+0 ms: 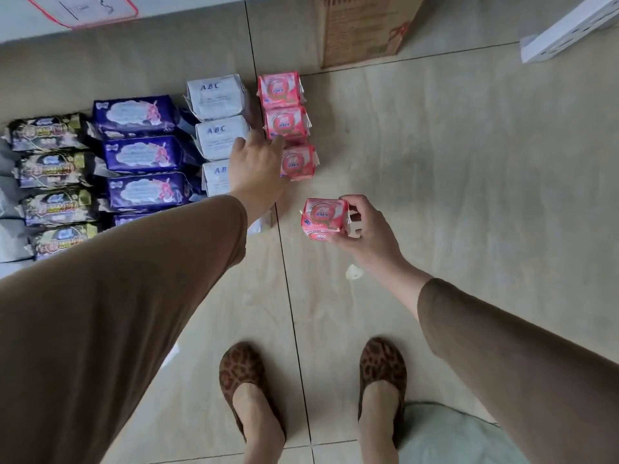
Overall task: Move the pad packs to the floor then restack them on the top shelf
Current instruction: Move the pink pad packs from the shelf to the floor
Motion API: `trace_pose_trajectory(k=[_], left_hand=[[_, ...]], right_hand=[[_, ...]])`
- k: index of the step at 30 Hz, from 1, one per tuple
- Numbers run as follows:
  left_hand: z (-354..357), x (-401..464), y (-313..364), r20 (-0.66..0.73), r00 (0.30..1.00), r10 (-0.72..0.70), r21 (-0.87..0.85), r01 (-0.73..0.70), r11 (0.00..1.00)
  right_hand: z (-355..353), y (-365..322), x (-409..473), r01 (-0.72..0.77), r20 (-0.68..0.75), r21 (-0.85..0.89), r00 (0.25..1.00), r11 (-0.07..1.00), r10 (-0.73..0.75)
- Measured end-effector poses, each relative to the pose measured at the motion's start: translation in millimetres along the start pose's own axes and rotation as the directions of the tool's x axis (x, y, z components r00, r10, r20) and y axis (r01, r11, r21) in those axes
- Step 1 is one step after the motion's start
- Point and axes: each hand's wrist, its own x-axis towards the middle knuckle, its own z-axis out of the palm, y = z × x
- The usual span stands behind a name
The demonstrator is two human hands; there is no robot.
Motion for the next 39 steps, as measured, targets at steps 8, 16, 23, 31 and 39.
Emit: trace_pose_trajectory(k=[8, 16, 23, 31, 39], left_hand=[[8, 4, -5, -0.01, 1.0, -0.027, 0.014, 0.027, 1.0], [-22, -65, -9, -0.04, 0.982, -0.184, -0.266, 0.167, 0.949], [-1, -115, -25, 0.001, 0.981, -0.196, -0.337, 0.184, 0.923], [1, -150, -26, 0.056, 0.976, -0.212, -0.353, 0.218, 0.91], [-67, -197, -52, 0.191, 0.953, -0.235, -0.35, 0.29, 0.891]], right_hand=[[10, 11, 20, 0.004, 0.024, -0.007, 1.0, 1.0, -0.004], [29, -8, 49, 0.032, 0.065, -0.039, 0.997, 0.999, -0.03], [46, 2, 72, 0.069, -0.035, -0.041, 0.997, 0.997, -0.07], [42, 1, 64, -0.149, 0.003, -0.093, 0.989, 0.984, 0.15], [27, -80, -42, -0.078, 0.02, -0.263, 0.996, 0.962, 0.087]])
